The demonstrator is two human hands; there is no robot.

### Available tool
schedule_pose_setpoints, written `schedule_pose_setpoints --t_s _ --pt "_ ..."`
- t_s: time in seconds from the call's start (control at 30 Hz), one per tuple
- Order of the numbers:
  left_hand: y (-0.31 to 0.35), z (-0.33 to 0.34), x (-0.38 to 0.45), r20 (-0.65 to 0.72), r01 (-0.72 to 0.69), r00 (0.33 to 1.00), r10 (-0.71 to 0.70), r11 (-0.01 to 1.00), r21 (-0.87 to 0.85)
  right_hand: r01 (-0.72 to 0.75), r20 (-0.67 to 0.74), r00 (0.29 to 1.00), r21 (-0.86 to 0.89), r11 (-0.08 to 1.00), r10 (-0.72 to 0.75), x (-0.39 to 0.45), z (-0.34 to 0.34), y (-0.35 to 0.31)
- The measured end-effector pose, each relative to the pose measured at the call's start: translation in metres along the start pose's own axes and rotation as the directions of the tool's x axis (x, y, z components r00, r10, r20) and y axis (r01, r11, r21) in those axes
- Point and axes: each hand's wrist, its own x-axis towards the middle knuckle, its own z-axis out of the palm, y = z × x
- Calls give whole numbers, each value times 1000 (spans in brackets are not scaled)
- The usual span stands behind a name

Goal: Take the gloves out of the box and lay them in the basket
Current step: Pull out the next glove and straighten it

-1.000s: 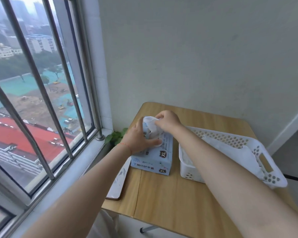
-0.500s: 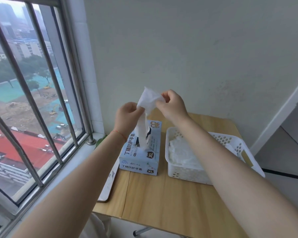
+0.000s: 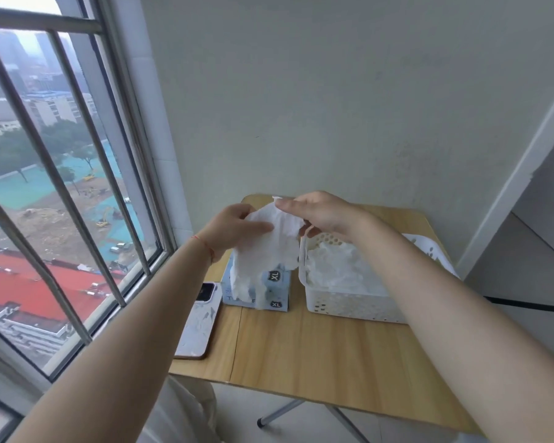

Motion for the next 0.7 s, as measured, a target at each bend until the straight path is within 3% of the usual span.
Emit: schedule_pose_setpoints --t_s 0.17,0.37,0.53,0.7 --pt "6 2 -8 97 -26 995 31 999 -45 45 -140 989 -83 996 -57 3 7 1" --pt "8 4 -20 247 -6 966 79 959 -284 -43 -47 998 83 996 47 -6 9 -6" --pt "2 5 -19 178 36 984 32 930 -365 -106 -15 994 209 972 112 -12 8 -2" --pt "-7 0 -16 152 48 988 -8 964 -261 7 -252 966 228 974 52 -10 5 -7"
